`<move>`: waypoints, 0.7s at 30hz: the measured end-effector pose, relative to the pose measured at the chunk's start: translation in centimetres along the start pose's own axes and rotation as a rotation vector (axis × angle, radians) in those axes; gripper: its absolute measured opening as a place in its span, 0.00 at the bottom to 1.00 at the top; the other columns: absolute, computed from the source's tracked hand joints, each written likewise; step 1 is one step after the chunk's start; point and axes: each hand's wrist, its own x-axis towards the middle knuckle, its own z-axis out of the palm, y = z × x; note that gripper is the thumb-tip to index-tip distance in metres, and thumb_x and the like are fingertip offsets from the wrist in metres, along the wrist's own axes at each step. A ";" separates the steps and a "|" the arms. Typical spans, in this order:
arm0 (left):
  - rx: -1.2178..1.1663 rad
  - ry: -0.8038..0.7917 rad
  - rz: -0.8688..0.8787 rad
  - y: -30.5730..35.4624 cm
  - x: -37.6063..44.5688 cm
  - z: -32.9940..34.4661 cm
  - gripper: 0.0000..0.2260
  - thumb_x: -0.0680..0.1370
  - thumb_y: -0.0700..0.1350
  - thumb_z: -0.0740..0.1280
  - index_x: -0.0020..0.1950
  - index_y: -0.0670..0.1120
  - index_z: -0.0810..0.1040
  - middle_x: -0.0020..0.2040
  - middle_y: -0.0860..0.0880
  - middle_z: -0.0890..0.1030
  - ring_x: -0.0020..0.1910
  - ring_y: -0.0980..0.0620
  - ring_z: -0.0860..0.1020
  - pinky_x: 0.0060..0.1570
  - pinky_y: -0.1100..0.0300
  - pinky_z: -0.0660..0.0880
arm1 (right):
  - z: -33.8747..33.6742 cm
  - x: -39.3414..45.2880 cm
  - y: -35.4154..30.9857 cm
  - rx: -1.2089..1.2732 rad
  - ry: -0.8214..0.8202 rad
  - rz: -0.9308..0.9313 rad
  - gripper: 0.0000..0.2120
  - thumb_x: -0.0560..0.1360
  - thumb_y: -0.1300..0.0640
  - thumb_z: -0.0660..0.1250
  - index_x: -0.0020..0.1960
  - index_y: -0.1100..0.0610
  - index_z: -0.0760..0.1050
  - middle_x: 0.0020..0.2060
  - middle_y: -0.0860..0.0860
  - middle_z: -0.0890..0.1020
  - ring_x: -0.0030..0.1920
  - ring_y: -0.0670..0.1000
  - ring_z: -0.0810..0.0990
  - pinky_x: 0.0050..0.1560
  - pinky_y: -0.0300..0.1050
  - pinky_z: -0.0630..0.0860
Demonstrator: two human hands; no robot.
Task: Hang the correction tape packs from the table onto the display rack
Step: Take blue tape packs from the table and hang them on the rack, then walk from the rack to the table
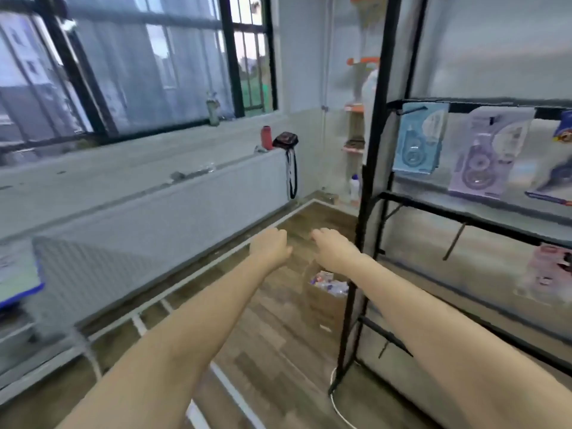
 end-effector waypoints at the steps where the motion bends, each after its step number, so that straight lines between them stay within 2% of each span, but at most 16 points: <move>1: 0.031 -0.007 -0.051 -3.1 -0.6 -0.4 0.17 0.80 0.51 0.59 0.63 0.43 0.74 0.62 0.42 0.76 0.62 0.42 0.74 0.56 0.51 0.72 | 0.6 1.4 -2.7 -0.006 -0.023 -0.054 0.18 0.78 0.64 0.57 0.67 0.60 0.67 0.63 0.57 0.72 0.64 0.58 0.70 0.59 0.51 0.71; 5: 0.053 -0.020 -0.267 -15.4 -4.0 -2.2 0.17 0.80 0.50 0.60 0.63 0.42 0.74 0.63 0.40 0.75 0.60 0.40 0.74 0.60 0.48 0.71 | 2.8 5.9 -14.2 -0.011 -0.092 -0.258 0.19 0.79 0.65 0.54 0.69 0.61 0.64 0.65 0.59 0.71 0.66 0.59 0.69 0.62 0.51 0.68; 9: 0.123 0.024 -0.442 -27.2 -8.8 -4.8 0.15 0.81 0.47 0.58 0.64 0.42 0.73 0.61 0.41 0.77 0.59 0.42 0.75 0.54 0.52 0.73 | 6.0 9.7 -27.1 0.015 -0.133 -0.454 0.19 0.79 0.59 0.59 0.69 0.59 0.66 0.66 0.58 0.71 0.66 0.58 0.69 0.62 0.48 0.67; 11: 0.160 0.029 -0.523 -33.0 -11.5 -5.8 0.15 0.81 0.47 0.58 0.64 0.42 0.73 0.61 0.41 0.76 0.60 0.42 0.74 0.54 0.51 0.72 | 7.9 11.0 -33.6 0.036 -0.170 -0.513 0.20 0.79 0.59 0.59 0.70 0.57 0.65 0.66 0.56 0.71 0.66 0.58 0.70 0.64 0.51 0.68; 16: 0.192 0.012 -0.704 -47.0 -19.2 -6.9 0.16 0.80 0.52 0.59 0.62 0.43 0.73 0.60 0.43 0.76 0.59 0.43 0.74 0.53 0.51 0.71 | 12.8 12.7 -49.2 0.066 -0.235 -0.682 0.18 0.80 0.59 0.58 0.70 0.58 0.66 0.67 0.55 0.71 0.65 0.57 0.71 0.64 0.51 0.70; 19: 0.202 -0.031 -0.797 -52.6 -22.6 -6.9 0.18 0.80 0.53 0.59 0.64 0.43 0.72 0.61 0.44 0.75 0.61 0.44 0.72 0.57 0.50 0.70 | 15.2 12.6 -55.2 0.079 -0.261 -0.742 0.17 0.79 0.59 0.60 0.67 0.58 0.68 0.64 0.55 0.73 0.63 0.54 0.73 0.61 0.47 0.70; 21: 0.164 -0.055 -0.865 -56.3 -24.8 -6.8 0.18 0.81 0.53 0.59 0.63 0.43 0.72 0.61 0.44 0.75 0.61 0.44 0.72 0.58 0.50 0.71 | 17.2 12.8 -59.3 0.050 -0.307 -0.822 0.18 0.78 0.58 0.61 0.67 0.59 0.69 0.64 0.56 0.73 0.63 0.55 0.73 0.62 0.48 0.71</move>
